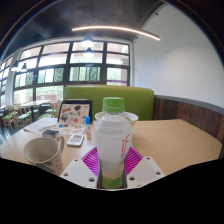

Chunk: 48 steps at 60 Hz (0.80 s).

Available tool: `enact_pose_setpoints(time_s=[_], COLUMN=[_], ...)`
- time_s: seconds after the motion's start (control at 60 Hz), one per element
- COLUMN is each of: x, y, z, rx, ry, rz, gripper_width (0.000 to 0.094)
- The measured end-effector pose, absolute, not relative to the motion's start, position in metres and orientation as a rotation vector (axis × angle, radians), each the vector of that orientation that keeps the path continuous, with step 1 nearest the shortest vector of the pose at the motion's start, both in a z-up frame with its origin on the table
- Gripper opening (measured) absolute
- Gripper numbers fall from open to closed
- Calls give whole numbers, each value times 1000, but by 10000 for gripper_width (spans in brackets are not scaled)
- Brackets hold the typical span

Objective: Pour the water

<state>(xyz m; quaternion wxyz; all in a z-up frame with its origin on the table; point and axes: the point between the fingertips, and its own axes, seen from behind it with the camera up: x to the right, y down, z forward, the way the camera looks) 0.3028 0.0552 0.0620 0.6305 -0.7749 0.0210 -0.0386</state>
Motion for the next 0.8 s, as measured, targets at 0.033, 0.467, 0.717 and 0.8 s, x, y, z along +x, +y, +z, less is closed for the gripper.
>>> enact_pose_setpoints(time_s=[0.033,0.467,0.717,0.8], x=[302,300,267,238], y=[55,22,-96,-139], z=[61,64,118,125], rx=[-1776,-1818,-1785,-1791], ry=[57,120,153,155], rz=[-80,-21,-82,-74], gripper_width=[276,805,829,830])
